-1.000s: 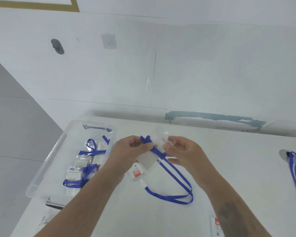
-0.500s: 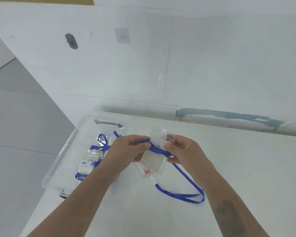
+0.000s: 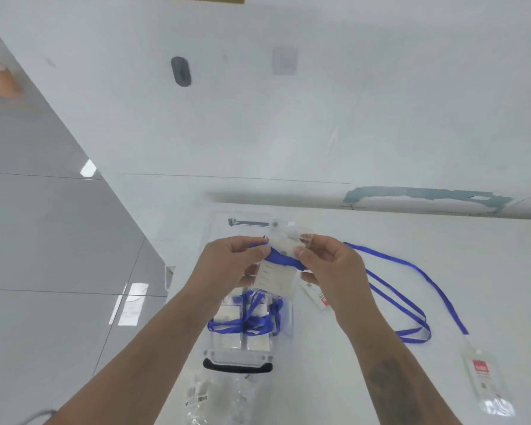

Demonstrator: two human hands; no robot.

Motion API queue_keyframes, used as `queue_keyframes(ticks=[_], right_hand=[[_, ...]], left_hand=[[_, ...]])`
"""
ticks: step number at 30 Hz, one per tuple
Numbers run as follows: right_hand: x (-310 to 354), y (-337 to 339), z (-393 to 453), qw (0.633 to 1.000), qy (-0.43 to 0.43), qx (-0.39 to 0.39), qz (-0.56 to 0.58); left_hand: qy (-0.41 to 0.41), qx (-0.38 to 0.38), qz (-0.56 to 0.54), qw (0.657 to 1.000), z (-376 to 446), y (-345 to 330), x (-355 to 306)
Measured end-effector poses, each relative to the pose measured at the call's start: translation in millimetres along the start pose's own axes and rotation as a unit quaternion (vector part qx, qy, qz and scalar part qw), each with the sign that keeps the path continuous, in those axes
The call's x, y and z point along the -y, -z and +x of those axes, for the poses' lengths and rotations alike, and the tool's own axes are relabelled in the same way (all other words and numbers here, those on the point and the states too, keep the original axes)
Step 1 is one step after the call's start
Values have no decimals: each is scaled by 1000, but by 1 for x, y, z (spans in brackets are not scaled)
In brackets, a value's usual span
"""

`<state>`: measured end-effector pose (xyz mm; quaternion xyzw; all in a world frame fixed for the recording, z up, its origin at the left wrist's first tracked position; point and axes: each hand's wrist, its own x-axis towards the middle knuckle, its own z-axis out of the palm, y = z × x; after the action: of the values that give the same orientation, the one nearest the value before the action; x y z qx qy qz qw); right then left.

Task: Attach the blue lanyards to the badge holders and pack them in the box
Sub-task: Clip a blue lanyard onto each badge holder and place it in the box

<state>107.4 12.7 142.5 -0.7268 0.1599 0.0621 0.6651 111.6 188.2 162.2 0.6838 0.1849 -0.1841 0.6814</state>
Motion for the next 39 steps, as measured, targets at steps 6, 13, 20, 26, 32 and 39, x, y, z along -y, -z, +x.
queue_keyframes(ticks=[6,13,20,26,32,39], right_hand=[[1,-46,-16,999,-9,-32,-39],[-9,-74,-29,988,-142,-4,61],[-24,-85,-28,975,-209,-15,74],[-43,-88,-15,969,-241,-34,49],[-61,-107,-2,960,-272,-63,36],[-65,-114,4,954,-292,-72,26]], left_hand=[[36,14,22,999,1,47,1],[61,-40,-2,997,6,52,18],[97,-83,95,987,21,34,54],[117,-96,145,978,35,13,73],[208,-123,96,966,54,3,92],[260,-90,-51,960,50,-11,81]])
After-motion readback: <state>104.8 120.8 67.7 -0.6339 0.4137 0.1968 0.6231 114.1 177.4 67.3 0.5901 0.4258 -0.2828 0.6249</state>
